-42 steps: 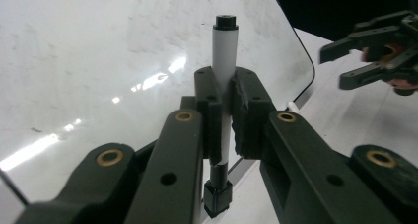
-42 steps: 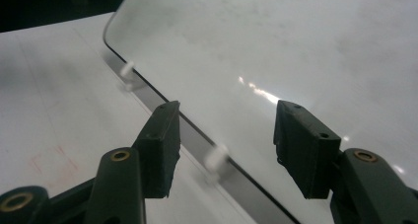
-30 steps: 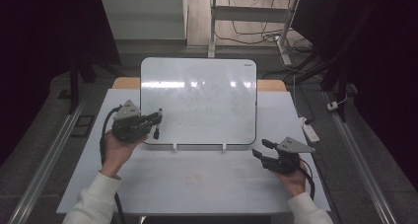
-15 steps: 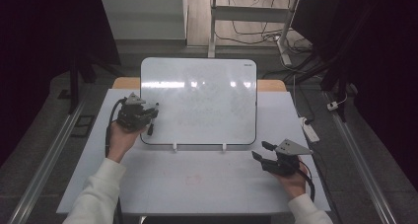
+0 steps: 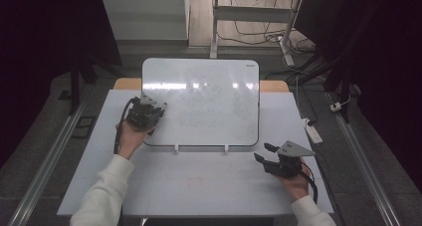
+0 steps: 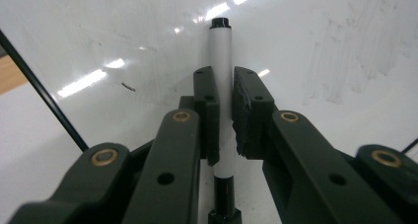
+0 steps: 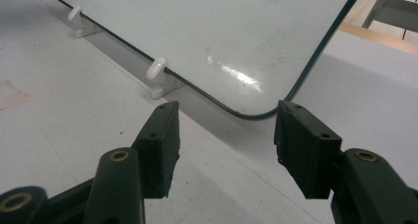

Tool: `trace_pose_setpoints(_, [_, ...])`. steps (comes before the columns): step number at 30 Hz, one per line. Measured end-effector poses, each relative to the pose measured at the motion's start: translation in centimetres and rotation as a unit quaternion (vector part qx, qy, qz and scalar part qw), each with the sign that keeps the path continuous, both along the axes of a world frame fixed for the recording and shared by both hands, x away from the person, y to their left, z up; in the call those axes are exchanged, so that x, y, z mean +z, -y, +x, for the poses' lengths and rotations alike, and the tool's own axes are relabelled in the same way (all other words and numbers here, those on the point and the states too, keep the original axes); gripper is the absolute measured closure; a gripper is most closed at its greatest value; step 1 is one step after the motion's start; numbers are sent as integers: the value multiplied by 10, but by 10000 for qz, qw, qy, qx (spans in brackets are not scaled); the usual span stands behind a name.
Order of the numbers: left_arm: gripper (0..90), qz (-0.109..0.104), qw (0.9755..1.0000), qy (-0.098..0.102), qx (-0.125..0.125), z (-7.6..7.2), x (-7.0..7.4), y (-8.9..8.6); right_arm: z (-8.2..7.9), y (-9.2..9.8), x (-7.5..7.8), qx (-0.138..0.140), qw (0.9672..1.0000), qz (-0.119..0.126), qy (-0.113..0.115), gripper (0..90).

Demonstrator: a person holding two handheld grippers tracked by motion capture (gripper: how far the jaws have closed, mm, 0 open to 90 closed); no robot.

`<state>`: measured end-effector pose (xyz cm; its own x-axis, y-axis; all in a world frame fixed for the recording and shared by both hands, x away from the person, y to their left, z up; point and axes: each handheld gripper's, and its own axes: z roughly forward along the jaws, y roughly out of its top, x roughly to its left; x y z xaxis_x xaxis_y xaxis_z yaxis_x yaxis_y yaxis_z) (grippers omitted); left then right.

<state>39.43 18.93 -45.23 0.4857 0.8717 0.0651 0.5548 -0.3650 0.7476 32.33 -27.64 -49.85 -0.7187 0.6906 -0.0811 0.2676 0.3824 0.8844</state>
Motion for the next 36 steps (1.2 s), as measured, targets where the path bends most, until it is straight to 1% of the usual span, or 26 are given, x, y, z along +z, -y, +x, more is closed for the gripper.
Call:
trace_pose_setpoints(2, [782, 73, 10000, 61, 17, -1, 0, 1, 0, 0, 0, -3, 10000, 1, 0, 430])
trace_pose_setpoints(7, [678, 40, 9999, 150, 16, -2, 0, 0, 0, 0, 0, -6, 10000, -31, 10, 430])
trace_pose_setpoints(9, [610, -32, 9998, 197, -23, -3, 0, -1, 0, 0, 0, -10, 10000, -26, 12, 430])
trace_pose_setpoints(13, [517, -138, 9995, 279, -39, -6, 1, -4, 0, 1, 0, -18, 10000, -3, 6, 430])
trace_pose_setpoints(15, [486, -232, 9992, 323, -46, -8, 2, -7, 0, 1, 0, -17, 10000, -20, 9, 430])
trace_pose_setpoints(18, [444, -440, 9982, 405, -41, -12, 6, -12, 0, 1, -1, -22, 10000, -33, -2, 430])
trace_pose_setpoints(21, [392, -538, 9973, 499, -16, -18, 10, -17, 1, 1, -1, -35, 10000, -34, -6, 430])
trace_pose_setpoints(25, [344, -736, 9957, 549, -96, -28, 14, -24, 1, 1, -1, -37, 10000, -56, -10, 429])
trace_pose_setpoints(29, [332, -869, 9947, 479, -276, -43, 14, -31, 0, 3, -1, -32, 10000, -38, 11, 427])
trace_pose_setpoints(32, [324, -965, 9936, 430, -410, -58, 10, -36, 0, 5, 0, -19, 10000, -28, 34, 426])
trace_pose_setpoints(36, [319, -989, 9926, 386, -591, -79, 4, -40, 0, 7, 0, -13, 10000, -16, 54, 423])
